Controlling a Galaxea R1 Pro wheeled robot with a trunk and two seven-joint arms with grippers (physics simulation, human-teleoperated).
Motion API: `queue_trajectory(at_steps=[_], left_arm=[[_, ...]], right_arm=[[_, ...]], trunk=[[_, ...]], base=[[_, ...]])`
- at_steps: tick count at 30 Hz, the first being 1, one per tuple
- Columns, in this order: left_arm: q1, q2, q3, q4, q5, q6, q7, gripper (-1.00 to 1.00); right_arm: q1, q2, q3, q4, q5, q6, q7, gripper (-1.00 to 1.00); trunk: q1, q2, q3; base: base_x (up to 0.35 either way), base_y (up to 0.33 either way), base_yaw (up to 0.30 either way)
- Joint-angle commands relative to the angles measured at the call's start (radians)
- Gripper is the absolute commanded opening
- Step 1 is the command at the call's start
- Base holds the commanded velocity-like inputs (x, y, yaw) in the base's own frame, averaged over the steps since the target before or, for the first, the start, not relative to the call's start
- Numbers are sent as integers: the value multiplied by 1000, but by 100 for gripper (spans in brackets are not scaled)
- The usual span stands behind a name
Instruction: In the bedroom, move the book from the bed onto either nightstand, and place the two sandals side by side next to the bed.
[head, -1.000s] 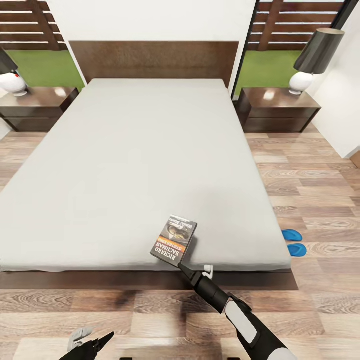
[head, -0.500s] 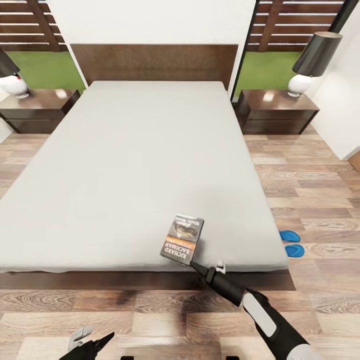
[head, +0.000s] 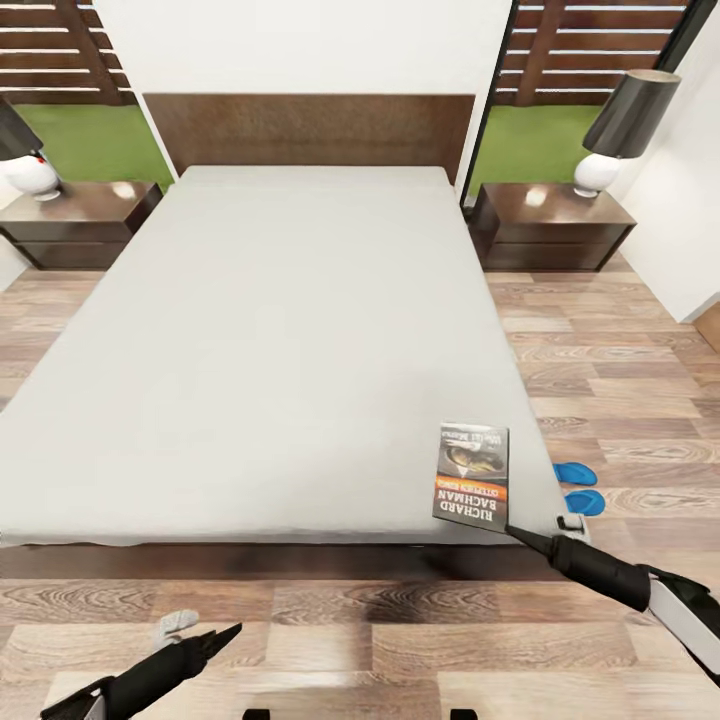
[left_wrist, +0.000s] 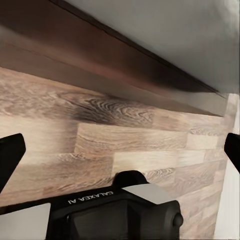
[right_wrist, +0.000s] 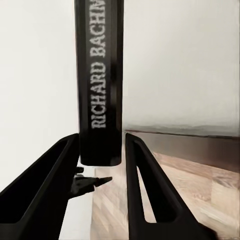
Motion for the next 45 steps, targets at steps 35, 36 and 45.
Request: queue_trajectory(at_steps=[35,36,45], left_arm=[[1,-2,-53,28,-3,6,-107,100],[1,-3,-53,28,-3,6,-107,100],[1,-16,-54,29,-3,6,-106,100]], right_arm=[[-1,-46,9,578,210,-232,208,-100],[-1,-46,9,580,218,-232,211,-100],[-1,-45,9,581,235,-233,218,-100]], trunk=[[-134,245,109],[-138,252,112],[-173,315,141]], base=[[0,0,0],[0,0,0],[0,0,0]])
